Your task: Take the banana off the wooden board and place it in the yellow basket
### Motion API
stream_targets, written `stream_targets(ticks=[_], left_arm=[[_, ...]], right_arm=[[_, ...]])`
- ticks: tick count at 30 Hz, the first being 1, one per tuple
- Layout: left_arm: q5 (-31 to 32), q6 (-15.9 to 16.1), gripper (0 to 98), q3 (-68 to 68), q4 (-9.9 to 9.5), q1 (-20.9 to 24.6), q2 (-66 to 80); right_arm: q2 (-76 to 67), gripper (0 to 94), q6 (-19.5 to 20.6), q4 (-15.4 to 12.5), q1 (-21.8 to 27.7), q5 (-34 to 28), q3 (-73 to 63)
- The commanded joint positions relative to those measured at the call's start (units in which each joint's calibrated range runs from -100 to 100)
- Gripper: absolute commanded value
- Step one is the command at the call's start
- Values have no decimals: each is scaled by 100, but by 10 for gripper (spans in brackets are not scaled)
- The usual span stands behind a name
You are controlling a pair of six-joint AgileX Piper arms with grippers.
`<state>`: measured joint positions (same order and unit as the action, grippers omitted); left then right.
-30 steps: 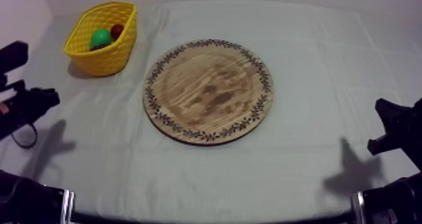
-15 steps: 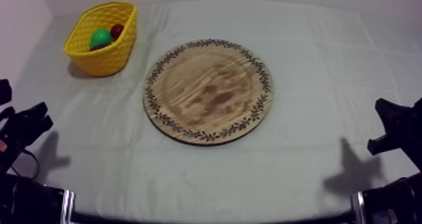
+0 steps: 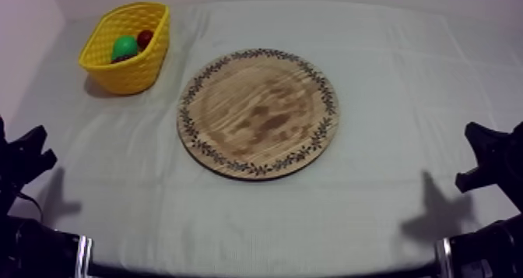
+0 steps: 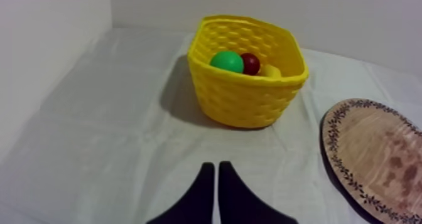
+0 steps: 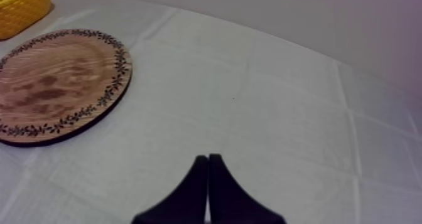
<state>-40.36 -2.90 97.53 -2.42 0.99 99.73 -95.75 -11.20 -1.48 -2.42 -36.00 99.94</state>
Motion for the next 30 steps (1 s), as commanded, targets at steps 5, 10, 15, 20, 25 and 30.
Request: stream_targets(ticks=[5,10,15,20,25,30], left_arm=[[-18,152,0,-9,-4,6,9],[-159,378,0,-50,5,-12,10],[-326,384,3,-100,3,-86,10],[-357,402,1,-109,1,-80,10],[-362,426,0,-110,-2,-36,10],[-363,430,0,-110,-4,31,10]], right_arm=[[0,3,-1,-1,-3,4,-5],[0,3,-1,-1,-3,4,-5],[0,3,-1,-1,-3,4,-5],[0,3,-1,-1,-3,4,-5],[0,3,-1,-1,-3,4,-5],[0,3,-1,-1,-3,4,-5]])
